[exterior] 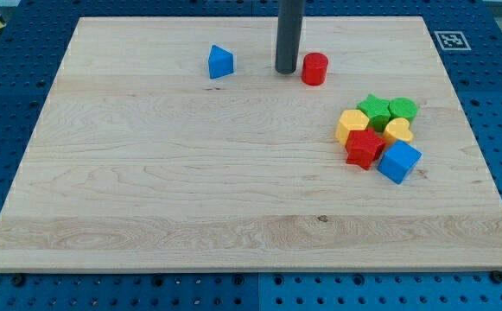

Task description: Drag the red circle vertical to the yellow heaxagon

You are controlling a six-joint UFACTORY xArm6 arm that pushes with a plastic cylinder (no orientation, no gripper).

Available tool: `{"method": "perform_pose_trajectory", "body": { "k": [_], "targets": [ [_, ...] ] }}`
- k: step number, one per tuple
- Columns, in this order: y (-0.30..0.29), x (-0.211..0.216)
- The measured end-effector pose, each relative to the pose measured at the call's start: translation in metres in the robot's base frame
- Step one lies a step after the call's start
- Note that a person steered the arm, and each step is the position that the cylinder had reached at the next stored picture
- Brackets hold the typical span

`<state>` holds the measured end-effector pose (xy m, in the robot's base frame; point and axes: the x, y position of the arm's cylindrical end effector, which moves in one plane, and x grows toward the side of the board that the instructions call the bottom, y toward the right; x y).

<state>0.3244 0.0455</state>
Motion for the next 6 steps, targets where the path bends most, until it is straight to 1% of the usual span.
{"method": "perform_pose_trajectory", "body": {
  "k": [1,2,3,6],
  "targets": [
    [0.009,0.01],
    [0.026,-0.007],
    [0.026,-0.011],
    [0.083,-0.017]
  ]
}}
